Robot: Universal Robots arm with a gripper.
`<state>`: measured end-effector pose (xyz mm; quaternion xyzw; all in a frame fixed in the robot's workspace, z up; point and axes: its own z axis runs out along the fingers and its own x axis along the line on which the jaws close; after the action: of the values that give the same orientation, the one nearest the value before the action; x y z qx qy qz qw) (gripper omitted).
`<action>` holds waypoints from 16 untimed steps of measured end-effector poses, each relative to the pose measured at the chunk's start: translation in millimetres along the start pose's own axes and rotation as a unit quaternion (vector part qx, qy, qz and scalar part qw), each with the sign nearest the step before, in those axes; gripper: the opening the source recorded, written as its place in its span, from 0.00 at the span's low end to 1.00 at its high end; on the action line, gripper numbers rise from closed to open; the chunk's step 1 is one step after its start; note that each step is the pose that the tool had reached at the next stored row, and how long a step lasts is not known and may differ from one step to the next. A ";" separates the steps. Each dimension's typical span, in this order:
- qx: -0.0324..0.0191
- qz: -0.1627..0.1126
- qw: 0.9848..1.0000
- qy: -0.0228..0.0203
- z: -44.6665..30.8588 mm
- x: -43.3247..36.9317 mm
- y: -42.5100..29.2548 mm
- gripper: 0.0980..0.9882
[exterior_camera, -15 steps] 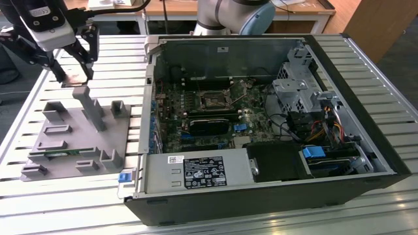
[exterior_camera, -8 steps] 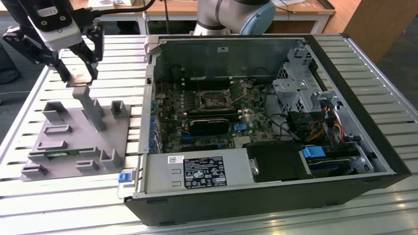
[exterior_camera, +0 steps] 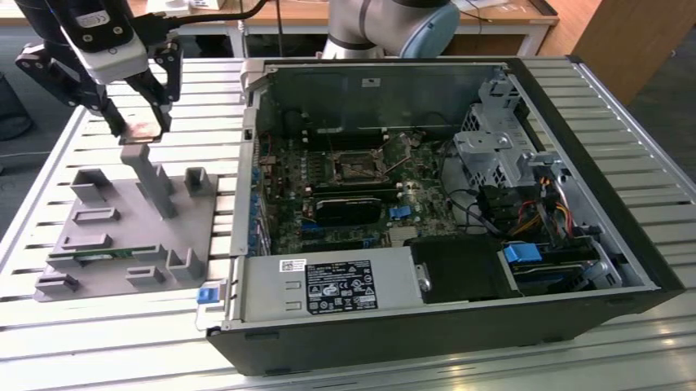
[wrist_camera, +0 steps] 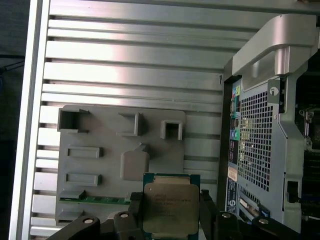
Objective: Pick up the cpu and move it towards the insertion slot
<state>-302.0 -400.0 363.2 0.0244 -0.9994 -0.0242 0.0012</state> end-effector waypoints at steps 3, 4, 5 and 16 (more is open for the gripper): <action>0.000 0.000 1.000 0.000 0.0 -3.5 -0.1 0.49; 0.000 0.000 1.000 0.000 0.0 -4.7 -0.2 0.49; 0.000 0.000 1.000 0.000 0.0 -5.9 -0.2 0.49; 0.000 0.000 1.000 0.000 -0.1 -18.6 -0.8 0.49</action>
<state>-283.3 -399.9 363.2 0.0243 -0.9994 -0.0242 0.0012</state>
